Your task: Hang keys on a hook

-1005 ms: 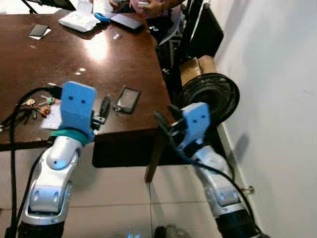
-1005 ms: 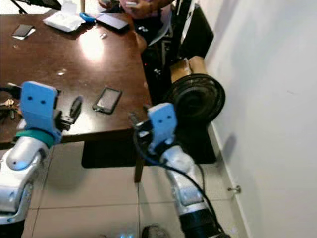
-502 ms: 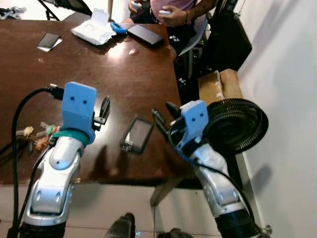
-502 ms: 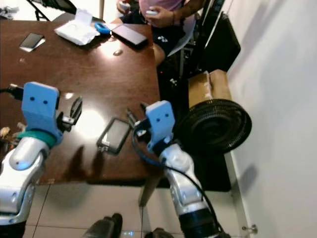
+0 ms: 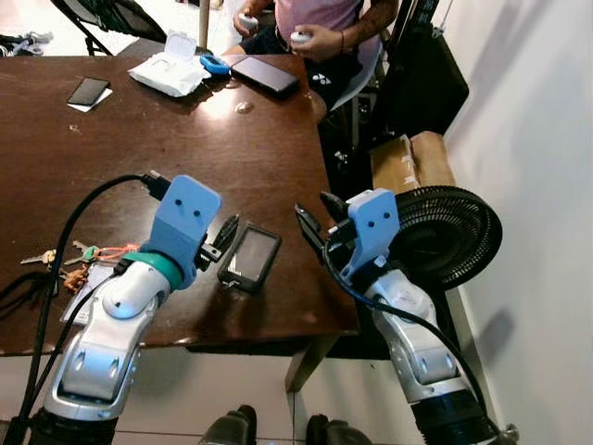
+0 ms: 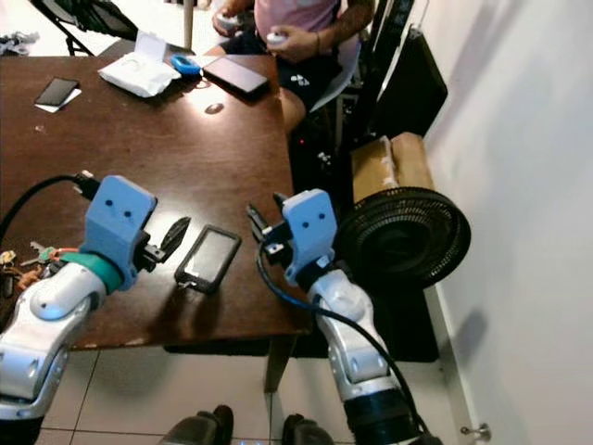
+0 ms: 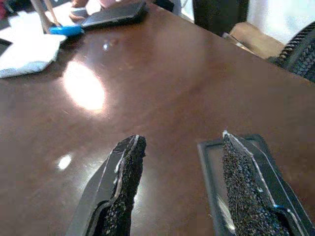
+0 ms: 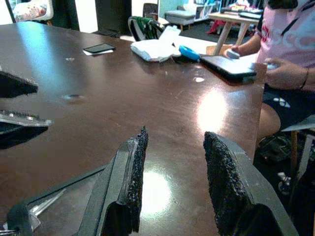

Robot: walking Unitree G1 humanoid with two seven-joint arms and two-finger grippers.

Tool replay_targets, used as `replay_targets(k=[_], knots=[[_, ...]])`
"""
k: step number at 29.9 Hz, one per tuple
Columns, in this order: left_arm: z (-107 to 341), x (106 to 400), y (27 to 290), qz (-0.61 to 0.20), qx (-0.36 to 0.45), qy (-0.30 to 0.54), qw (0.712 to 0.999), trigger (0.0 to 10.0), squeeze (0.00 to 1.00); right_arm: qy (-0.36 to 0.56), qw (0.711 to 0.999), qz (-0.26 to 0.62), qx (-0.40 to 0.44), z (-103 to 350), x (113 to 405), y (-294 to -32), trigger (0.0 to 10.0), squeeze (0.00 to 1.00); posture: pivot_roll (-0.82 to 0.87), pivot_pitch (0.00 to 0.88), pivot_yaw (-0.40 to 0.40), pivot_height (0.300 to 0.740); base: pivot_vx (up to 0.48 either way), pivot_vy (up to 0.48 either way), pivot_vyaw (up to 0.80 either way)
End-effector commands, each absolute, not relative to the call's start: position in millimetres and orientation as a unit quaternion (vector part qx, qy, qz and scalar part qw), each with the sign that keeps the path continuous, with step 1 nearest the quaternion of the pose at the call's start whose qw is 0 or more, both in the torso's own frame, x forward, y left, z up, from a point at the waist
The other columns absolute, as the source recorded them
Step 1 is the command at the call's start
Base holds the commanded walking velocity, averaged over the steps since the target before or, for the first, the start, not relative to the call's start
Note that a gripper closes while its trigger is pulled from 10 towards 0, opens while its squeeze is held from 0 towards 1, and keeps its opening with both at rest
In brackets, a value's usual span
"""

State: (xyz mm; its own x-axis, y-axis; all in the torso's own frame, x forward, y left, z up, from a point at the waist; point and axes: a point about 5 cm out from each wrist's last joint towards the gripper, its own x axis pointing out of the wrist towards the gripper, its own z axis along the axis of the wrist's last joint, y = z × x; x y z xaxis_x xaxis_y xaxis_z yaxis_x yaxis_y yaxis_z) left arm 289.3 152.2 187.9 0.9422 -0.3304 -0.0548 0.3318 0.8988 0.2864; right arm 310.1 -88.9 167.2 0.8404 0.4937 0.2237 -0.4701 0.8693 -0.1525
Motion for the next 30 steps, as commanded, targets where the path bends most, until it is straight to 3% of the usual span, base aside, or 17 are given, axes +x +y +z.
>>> replay_targets(k=[1, 10, 20, 26, 30], knots=[[172.7, 286.8, 149.3, -0.213, 0.106, 0.045, 0.97, 10.0, 0.0, -0.121, 0.96, 0.248, -0.054, 161.2, 310.7, -91.2, 10.0, 0.0, 0.13, 0.123, 0.054, 0.74, 0.0, 0.0, 0.0], [146.9, 293.4, 141.3, -0.238, 0.042, 0.099, 0.965, 10.0, 0.0, -0.124, 0.96, 0.246, -0.056, 164.1, 314.6, -93.5, 10.0, 0.0, 0.12, 0.123, 0.055, 0.74, 0.0, 0.0, 0.0], [119.9, 305.3, 146.5, -0.168, 0.021, 0.15, 0.974, 10.0, 0.0, -0.125, 0.959, 0.247, -0.053, 163.8, 311.8, -93.7, 10.0, 0.0, 0.12, 0.127, 0.055, 0.74, 0.0, 0.0, 0.0], [126.6, 305.6, 149.7, -0.167, 0.007, 0.139, 0.976, 10.0, 0.0, -0.128, 0.959, 0.248, -0.052, 164.8, 312.3, -93.1, 10.0, 0.0, 0.11, 0.128, 0.057, 0.74, 0.0, 0.0, 0.0], [146.7, 290.2, 145.0, -0.192, 0.016, 0.092, 0.977, 10.0, 0.0, -0.125, 0.96, 0.244, -0.053, 163.0, 310.9, -96.6, 10.0, 0.0, 0.12, 0.133, 0.057, 0.74, 0.0, 0.0, 0.0]])
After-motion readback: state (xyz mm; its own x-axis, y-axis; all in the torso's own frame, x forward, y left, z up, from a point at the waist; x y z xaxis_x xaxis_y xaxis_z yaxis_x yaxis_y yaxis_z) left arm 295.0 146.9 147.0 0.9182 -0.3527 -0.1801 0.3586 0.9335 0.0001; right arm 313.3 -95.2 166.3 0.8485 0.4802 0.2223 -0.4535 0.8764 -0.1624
